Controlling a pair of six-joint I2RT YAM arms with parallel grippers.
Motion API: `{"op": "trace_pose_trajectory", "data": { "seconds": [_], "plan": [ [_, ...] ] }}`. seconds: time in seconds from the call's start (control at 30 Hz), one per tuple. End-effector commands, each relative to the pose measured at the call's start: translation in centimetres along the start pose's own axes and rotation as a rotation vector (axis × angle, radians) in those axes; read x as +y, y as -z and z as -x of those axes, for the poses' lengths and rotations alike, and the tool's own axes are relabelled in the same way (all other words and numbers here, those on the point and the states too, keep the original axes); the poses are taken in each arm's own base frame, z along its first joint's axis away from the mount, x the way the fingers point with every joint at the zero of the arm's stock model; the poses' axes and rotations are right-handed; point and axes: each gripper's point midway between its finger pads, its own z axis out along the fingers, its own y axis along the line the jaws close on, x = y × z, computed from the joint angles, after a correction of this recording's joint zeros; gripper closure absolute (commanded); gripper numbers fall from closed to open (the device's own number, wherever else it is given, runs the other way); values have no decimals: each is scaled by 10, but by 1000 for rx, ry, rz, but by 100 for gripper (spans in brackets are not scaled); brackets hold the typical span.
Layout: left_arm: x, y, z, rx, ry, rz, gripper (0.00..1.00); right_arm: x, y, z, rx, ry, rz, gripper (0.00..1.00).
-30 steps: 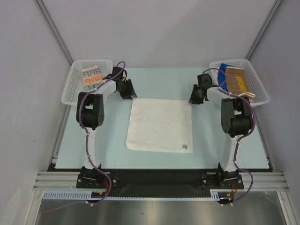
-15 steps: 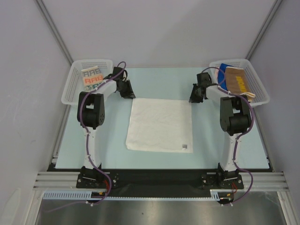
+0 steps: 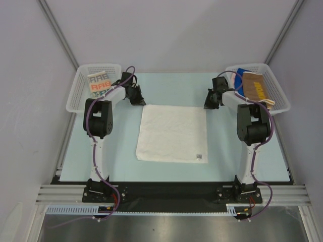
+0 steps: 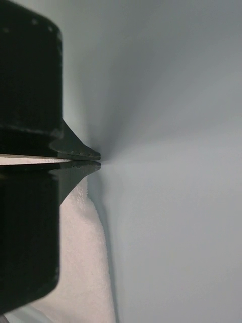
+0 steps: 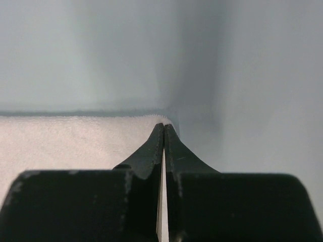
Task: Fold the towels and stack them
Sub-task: Fold the towel
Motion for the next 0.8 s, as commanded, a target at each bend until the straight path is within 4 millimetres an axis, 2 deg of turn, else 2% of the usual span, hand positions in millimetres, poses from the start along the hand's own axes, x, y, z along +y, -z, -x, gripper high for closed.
{"op": "trace_pose_trajectory", "data": {
  "seconds": [0.0, 0.27, 0.37, 0.47, 0.57, 0.6, 0.7, 0.77],
  "plan": [
    [-7, 7, 26, -84, 22, -37, 100, 8, 3, 29, -71, 3, 31, 100],
    [-11, 9, 53, -161, 61, -96, 100, 16, 3, 53, -132, 1, 77, 99],
    [-12, 5, 59, -172, 70, -115, 100, 12, -3, 52, -116, -7, 73, 93],
    [-13, 1, 62, -164, 76, -119, 98, 8, -6, 51, -110, -6, 52, 82],
    [-11, -2, 62, -167, 86, -115, 84, 4, -3, 52, -119, 4, 36, 72],
    [-11, -1, 63, -169, 87, -114, 74, 2, -2, 52, -124, 7, 26, 70],
    [-8, 2, 64, -181, 85, -94, 58, 3, 0, 54, -131, 10, 27, 64],
    [-9, 8, 65, -194, 80, -89, 53, 5, 0, 55, -136, 12, 34, 63]
  ]
}}
